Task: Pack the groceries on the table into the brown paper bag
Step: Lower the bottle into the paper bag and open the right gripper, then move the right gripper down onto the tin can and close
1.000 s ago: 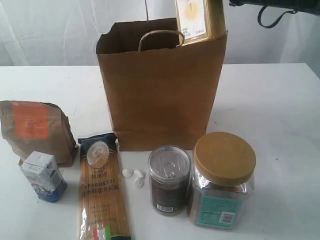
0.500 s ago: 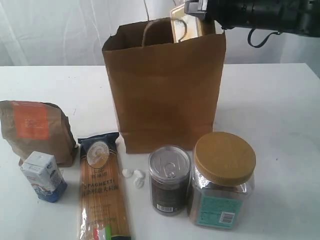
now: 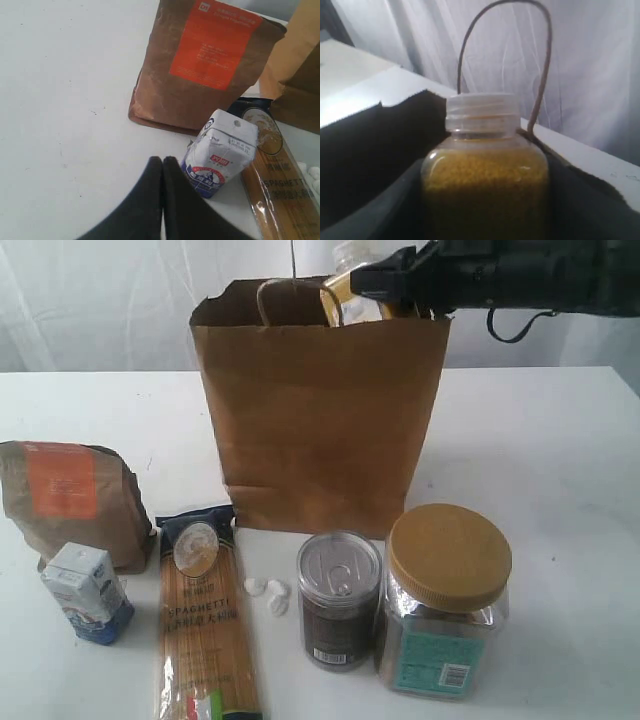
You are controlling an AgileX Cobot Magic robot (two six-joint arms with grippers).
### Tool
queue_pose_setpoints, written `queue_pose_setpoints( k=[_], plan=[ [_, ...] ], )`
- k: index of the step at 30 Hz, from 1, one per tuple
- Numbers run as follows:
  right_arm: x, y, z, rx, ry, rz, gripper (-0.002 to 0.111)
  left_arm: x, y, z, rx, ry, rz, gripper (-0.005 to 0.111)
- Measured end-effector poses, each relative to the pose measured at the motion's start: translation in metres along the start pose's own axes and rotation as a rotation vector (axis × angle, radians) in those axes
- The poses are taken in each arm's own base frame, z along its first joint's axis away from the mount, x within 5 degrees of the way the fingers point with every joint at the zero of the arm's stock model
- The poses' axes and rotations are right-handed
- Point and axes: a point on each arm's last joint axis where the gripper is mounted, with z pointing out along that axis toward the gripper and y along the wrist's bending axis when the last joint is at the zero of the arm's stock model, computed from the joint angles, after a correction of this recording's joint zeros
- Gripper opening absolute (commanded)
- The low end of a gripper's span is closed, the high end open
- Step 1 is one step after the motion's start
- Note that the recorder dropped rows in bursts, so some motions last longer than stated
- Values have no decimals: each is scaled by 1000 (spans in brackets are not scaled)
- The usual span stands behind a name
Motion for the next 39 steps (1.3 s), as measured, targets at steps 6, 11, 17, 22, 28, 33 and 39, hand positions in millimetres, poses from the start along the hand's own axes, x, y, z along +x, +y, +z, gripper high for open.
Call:
queue_pose_setpoints(
  k=[6, 11, 17, 22, 28, 33, 39],
  plan=[
    [12, 3, -1, -42, 129, -83, 60, 0, 0, 0, 0, 0, 0, 0],
    [4, 5, -2, -43, 92, -68, 60, 0, 0, 0, 0, 0, 0, 0],
    [4, 6, -2, -50, 92, -66, 60, 0, 0, 0, 0, 0, 0, 0],
    [1, 11, -4, -90, 86, -70, 60, 0, 0, 0, 0, 0, 0, 0],
    [-20, 16, -16, -1, 38, -135, 60, 0, 0, 0, 0, 0, 0, 0],
    [-45, 26, -32, 68, -17, -186, 60, 0, 0, 0, 0, 0, 0, 0],
    [-63, 38, -50, 116, -25, -264, 44, -1, 0, 0, 0, -16, 0, 0]
  ],
)
